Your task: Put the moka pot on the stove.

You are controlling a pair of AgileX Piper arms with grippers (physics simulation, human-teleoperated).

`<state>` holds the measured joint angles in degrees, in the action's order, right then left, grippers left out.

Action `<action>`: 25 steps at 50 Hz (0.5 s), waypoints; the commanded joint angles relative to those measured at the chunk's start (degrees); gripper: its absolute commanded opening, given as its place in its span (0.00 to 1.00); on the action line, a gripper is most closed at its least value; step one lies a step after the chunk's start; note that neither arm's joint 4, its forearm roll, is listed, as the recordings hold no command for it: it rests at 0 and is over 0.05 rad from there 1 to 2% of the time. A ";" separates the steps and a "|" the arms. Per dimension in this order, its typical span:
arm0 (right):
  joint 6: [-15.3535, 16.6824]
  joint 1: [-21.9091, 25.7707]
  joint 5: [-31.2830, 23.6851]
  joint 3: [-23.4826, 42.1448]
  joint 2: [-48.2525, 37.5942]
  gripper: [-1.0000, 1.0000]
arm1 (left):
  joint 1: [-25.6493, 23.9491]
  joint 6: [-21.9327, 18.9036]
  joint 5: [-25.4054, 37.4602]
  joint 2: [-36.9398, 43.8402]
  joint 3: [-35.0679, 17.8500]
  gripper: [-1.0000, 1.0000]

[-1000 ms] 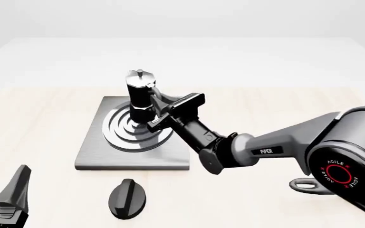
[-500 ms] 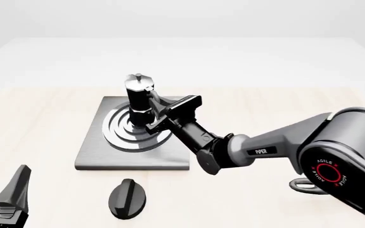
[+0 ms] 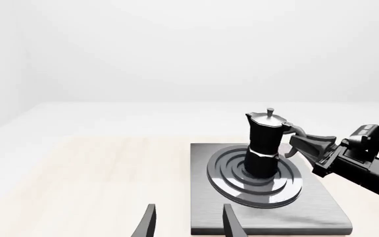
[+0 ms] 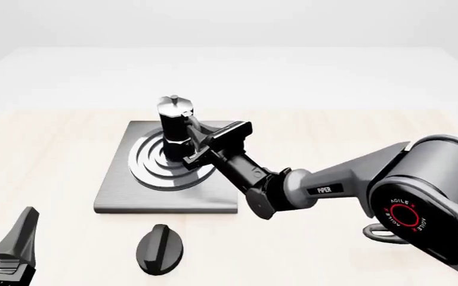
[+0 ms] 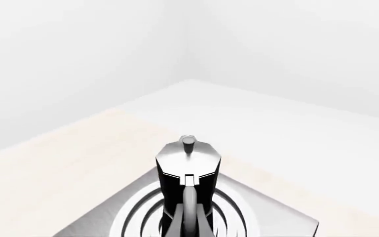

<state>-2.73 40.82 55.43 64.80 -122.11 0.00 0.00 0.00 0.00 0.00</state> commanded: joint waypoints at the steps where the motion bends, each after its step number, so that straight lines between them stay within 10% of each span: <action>1: -0.26 -0.03 -0.20 0.99 0.03 0.00 | 0.00 0.00 0.00 0.00 0.00 1.00; 2: -0.36 -0.13 -0.43 1.25 -0.18 1.00 | 0.00 0.00 0.00 0.00 0.00 1.00; 25: -0.88 -0.05 -1.07 0.79 0.49 1.00 | 0.00 0.00 0.00 0.00 0.00 1.00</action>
<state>-3.43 40.65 54.55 66.14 -122.28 0.00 0.00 0.00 0.00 0.00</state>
